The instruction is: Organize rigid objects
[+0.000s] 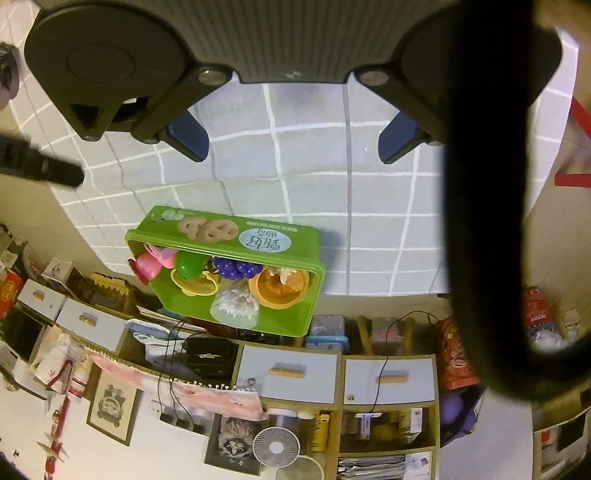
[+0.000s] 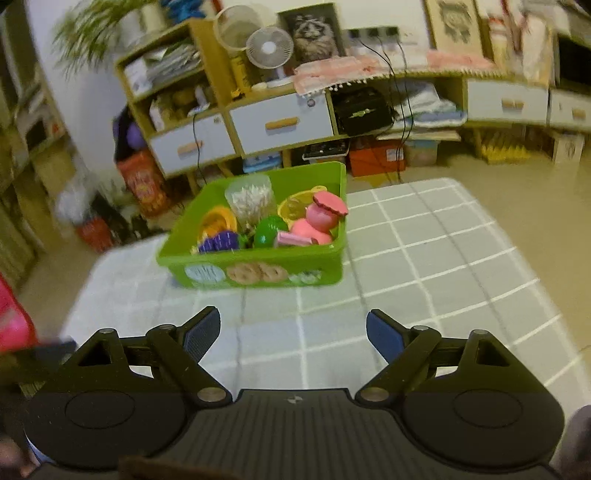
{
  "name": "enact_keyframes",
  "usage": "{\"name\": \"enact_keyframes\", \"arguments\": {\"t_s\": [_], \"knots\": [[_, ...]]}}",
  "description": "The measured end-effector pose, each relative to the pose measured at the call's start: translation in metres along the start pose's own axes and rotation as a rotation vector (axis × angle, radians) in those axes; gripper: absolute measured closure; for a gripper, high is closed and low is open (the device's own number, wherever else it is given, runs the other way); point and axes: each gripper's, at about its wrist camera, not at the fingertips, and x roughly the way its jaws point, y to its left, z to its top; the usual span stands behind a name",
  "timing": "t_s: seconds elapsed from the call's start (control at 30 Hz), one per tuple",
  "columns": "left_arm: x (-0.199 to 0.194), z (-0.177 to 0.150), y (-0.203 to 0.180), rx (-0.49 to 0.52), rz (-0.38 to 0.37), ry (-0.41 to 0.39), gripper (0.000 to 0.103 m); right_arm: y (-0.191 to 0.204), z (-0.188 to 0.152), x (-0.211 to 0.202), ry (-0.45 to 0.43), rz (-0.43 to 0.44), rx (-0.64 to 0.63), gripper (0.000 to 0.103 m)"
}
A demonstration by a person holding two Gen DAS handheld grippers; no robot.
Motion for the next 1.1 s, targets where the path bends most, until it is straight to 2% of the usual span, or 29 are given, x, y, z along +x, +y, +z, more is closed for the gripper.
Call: {"name": "enact_keyframes", "arguments": {"t_s": [0.2, 0.27, 0.43, 0.77, 1.1], "knots": [[-0.009, -0.007, -0.005, -0.015, 0.075, 0.009, 0.017, 0.012, -0.016, -0.013, 0.047, -0.028, -0.012, 0.008], [-0.011, -0.007, -0.007, -0.023, 0.088, 0.016, 0.017, 0.016, -0.017, -0.016, 0.036, -0.047, -0.032, 0.004], [-0.016, -0.007, -0.013, -0.017, 0.164, -0.006, 0.017, 0.020, -0.014, -0.020, -0.004, -0.091, -0.029, 0.003], [-0.016, -0.012, -0.017, -0.004, 0.176, 0.033, 0.017, 0.019, -0.013, -0.022, -0.038, -0.113, -0.039, 0.002], [-0.020, -0.014, -0.019, 0.009, 0.167, 0.023, 0.017, 0.022, -0.014, -0.023, -0.042, -0.113, -0.055, 0.002]]}}
